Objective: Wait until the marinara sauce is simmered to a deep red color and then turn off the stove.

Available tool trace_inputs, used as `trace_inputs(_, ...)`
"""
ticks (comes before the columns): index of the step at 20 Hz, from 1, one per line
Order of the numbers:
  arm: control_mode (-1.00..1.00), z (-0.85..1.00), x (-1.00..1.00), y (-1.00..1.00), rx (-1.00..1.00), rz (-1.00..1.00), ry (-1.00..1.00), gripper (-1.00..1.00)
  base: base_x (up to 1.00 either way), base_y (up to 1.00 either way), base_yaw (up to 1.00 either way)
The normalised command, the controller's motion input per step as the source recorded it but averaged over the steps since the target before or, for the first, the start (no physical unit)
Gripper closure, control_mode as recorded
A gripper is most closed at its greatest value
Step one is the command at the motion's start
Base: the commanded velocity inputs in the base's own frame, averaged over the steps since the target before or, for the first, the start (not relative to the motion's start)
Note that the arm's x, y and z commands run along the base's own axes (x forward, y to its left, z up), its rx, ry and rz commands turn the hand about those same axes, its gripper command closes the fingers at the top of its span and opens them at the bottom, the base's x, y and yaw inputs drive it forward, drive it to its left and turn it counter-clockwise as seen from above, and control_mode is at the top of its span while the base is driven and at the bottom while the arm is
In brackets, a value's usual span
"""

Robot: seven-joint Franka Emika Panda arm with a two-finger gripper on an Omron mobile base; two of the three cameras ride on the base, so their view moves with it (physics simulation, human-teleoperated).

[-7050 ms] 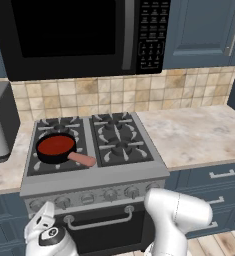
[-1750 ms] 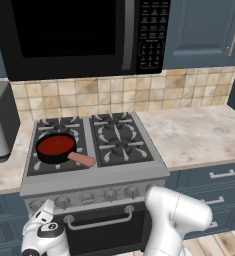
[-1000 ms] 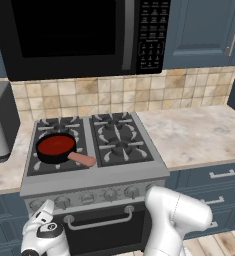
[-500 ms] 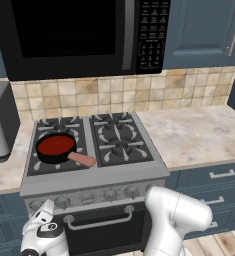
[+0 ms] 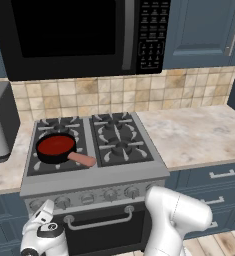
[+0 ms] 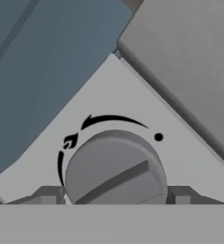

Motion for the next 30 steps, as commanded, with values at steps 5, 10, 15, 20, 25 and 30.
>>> trace_inputs(5, -1.00, 0.00, 0.00, 0.00, 0.00, 0.00, 0.00, 1.00, 0.00, 0.00, 0.00)
trace_inputs(10, -1.00, 0.00, 0.00, 0.00, 0.00, 0.00, 0.00, 1.00, 0.00, 0.00, 0.00)
trace_inputs(15, -1.00, 0.00, 0.00, 0.00, 0.00, 0.00, 0.00, 1.00, 0.00, 0.00, 0.00)
trace_inputs(20, -1.00, 0.00, 0.00, 0.00, 0.00, 0.00, 0.00, 1.00, 0.00, 0.00, 0.00)
trace_inputs(25, -1.00, 0.00, 0.00, 0.00, 0.00, 0.00, 0.00, 1.00, 0.00, 0.00, 0.00)
trace_inputs(30, -1.00, 0.00, 0.00, 0.00, 0.00, 0.00, 0.00, 1.00, 0.00, 0.00, 0.00)
